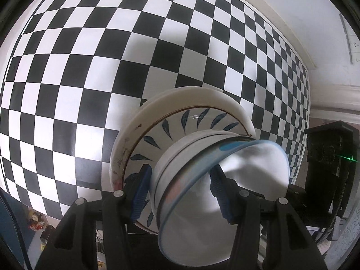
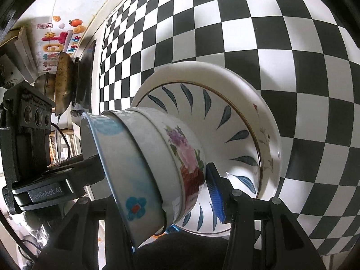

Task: Organize plates and bowls
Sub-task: 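Move the bowl stack with both grippers over the center of the plates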

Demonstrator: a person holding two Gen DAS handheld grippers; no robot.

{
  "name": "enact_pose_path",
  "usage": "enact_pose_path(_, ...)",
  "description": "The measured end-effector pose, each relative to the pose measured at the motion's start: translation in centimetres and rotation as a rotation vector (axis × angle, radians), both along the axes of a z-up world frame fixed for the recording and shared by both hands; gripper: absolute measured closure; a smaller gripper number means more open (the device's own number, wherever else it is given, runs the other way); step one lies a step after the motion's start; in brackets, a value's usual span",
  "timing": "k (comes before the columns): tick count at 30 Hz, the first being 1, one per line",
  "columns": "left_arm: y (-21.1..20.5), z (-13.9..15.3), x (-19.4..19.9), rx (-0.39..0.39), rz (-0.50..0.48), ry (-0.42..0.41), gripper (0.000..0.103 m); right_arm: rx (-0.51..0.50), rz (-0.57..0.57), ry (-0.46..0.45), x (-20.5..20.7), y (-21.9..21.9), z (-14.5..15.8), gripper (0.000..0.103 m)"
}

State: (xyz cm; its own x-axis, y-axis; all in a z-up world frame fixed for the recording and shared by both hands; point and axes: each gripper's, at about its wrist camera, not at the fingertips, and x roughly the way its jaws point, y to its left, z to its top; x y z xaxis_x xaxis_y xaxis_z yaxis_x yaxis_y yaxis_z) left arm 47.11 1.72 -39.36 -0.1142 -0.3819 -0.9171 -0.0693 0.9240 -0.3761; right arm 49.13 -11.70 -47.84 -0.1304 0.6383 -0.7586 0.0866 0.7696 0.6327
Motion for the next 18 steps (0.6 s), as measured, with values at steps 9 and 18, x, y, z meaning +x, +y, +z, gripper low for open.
enact_pose_path(9,0.15,-0.02,-0.05,0.005,-0.002,-0.003,0.052,0.019,-0.013,0.012,-0.01,-0.31,-0.43,0.054)
enact_pose_path(18,0.2,-0.11,-0.12,0.01,0.009,-0.002,0.053,0.013,-0.031,0.019,-0.02,-0.72,-0.47,0.054)
